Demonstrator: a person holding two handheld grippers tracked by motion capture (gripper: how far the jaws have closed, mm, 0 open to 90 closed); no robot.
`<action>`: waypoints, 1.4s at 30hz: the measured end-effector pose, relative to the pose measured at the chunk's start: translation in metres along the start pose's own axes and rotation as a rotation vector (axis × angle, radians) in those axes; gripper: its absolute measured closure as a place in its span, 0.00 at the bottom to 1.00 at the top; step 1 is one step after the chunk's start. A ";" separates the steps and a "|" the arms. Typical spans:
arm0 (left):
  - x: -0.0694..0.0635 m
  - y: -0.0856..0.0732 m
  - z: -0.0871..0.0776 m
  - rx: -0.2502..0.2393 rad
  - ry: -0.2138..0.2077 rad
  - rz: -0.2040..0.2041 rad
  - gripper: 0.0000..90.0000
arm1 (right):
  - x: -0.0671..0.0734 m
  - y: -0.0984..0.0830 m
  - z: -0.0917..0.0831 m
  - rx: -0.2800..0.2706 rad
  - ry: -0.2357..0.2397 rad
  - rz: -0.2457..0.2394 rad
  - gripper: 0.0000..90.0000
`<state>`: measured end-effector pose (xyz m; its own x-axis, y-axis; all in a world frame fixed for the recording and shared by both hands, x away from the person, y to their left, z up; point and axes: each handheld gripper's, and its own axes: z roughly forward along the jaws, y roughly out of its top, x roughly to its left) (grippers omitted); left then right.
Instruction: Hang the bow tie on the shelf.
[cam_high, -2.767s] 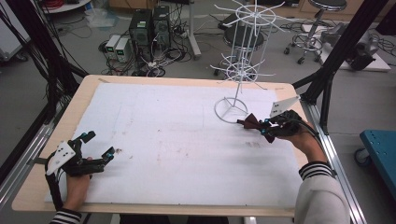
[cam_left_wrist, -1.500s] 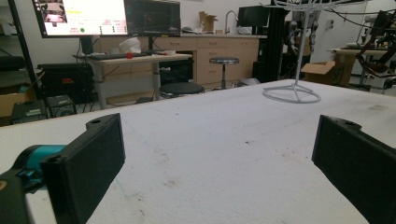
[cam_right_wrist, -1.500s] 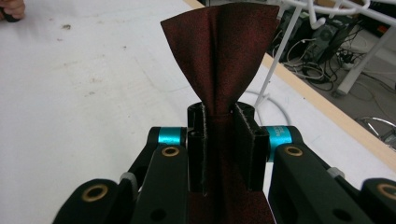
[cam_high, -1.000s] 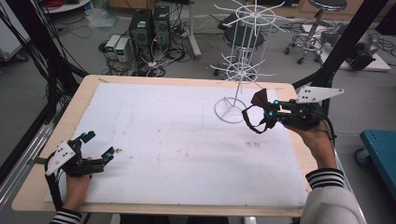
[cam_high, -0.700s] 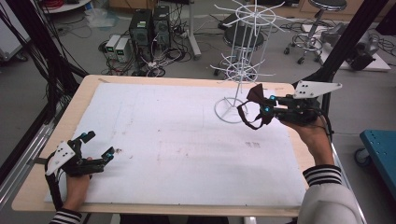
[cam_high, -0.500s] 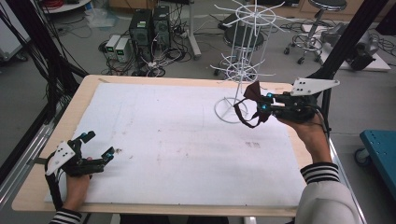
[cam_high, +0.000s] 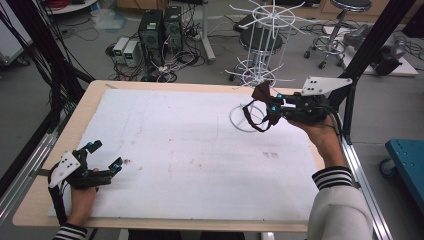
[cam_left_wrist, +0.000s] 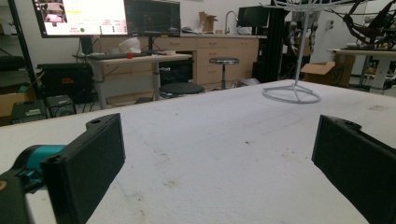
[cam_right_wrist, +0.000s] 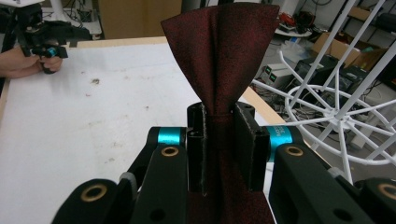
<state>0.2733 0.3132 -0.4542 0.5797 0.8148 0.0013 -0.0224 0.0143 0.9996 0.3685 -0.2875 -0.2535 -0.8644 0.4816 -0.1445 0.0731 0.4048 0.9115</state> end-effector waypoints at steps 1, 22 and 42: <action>0.000 0.000 0.000 0.000 0.000 -0.001 0.03 | 0.000 0.000 0.000 0.000 0.000 0.000 0.84; 0.000 0.000 0.000 -0.003 0.000 -0.009 0.03 | -0.019 0.007 0.021 0.046 -0.101 0.054 0.84; 0.000 0.000 0.000 -0.003 0.000 -0.010 0.03 | -0.029 0.005 0.033 0.089 -0.202 0.106 0.81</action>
<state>0.2735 0.3132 -0.4542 0.5802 0.8144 -0.0088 -0.0191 0.0244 0.9995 0.4106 -0.2739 -0.2576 -0.7332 0.6671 -0.1321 0.2097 0.4065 0.8892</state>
